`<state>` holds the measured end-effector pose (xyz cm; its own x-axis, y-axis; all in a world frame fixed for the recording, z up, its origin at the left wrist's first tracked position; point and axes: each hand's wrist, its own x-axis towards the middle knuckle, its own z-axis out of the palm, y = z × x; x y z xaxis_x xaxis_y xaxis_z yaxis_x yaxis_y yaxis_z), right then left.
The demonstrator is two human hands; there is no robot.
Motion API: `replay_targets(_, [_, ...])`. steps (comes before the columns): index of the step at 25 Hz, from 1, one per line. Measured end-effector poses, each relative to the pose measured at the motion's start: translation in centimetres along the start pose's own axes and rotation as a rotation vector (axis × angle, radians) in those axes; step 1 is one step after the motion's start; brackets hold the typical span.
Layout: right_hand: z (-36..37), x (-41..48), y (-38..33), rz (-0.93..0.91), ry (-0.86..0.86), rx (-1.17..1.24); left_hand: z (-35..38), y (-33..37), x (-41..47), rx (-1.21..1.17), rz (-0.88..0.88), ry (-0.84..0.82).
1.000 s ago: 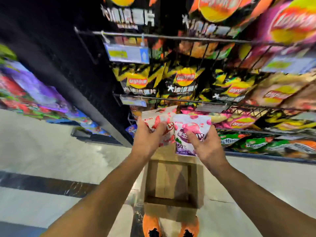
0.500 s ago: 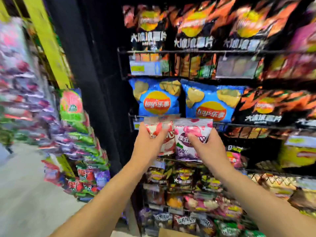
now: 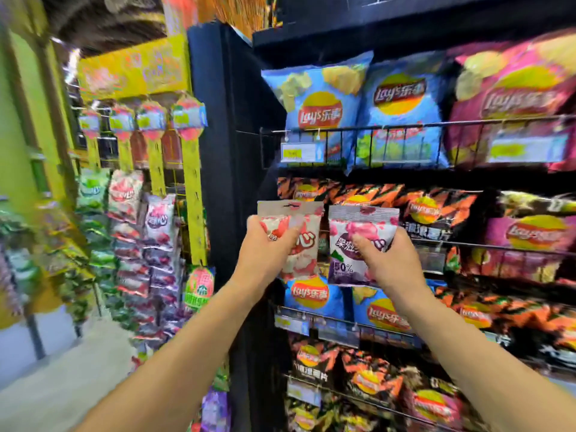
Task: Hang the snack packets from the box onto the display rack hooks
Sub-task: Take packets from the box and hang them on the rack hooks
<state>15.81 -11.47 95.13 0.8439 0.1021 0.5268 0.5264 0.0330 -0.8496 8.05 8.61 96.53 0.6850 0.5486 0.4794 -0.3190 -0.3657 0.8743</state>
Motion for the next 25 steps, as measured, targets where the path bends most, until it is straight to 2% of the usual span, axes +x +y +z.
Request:
replay_targets(10, [4.4,-0.5,-3.4,0.010,-0.250,0.199,-6.4,4.5,-4.7,0.058,-0.119,0.186])
replay_targets(21, [18.9,-6.6,-7.5,0.041,-0.491,0.236,-21.9,4.6,-7.6,0.140,-0.133,0.429])
replay_targets(25, [24.9,-9.3,-9.5,0.021,-0.496,0.215,-28.9,3.5,-7.3,0.147,-0.117,0.444])
